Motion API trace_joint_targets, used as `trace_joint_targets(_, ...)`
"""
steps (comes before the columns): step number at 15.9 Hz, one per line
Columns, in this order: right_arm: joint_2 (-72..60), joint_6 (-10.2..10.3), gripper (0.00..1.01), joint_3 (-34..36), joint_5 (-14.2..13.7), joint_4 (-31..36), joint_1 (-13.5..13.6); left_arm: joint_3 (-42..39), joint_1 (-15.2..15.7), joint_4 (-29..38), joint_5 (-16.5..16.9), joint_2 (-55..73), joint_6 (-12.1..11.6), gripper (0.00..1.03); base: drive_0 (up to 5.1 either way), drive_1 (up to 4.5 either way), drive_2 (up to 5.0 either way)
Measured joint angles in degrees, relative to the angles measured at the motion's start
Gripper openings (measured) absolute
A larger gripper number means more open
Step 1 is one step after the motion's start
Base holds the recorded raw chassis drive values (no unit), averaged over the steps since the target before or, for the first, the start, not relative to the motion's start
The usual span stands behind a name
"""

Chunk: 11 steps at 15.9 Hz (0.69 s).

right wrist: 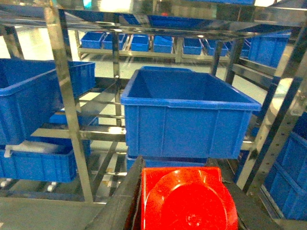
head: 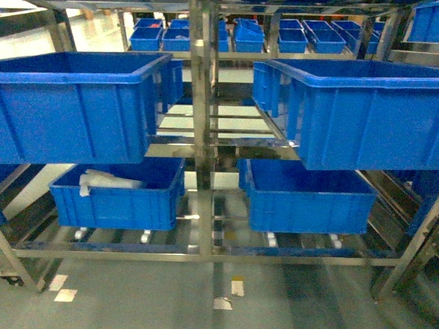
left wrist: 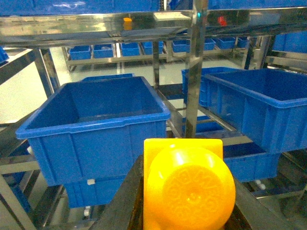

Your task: Sort and place red and yellow blocks in left bins

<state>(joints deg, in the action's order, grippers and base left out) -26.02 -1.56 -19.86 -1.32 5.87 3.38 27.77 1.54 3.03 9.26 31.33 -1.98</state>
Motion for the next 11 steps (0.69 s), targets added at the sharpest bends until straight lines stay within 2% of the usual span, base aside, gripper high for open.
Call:
trace_joint_targets(2, -0.1, 0.0, 0.28, 0.0, 0.6, -0.1, 0.0, 0.0, 0.3, -0.1, -0.7, 0.1, 0.0, 0.27, 0.0, 0.00, 0.0)
trace_joint_targets(4, -0.1, 0.0, 0.28, 0.0, 0.3, 0.0, 0.0, 0.0, -0.2, 0.1, 0.2, 0.0, 0.0, 0.27, 0.0, 0.00, 0.0)
trace_joint_targets(11, 0.2, 0.0, 0.28, 0.0, 0.2, 0.0, 0.0, 0.0, 0.0, 0.0, 0.0, -0.2, 0.0, 0.27, -0.1, 4.11, -4.2)
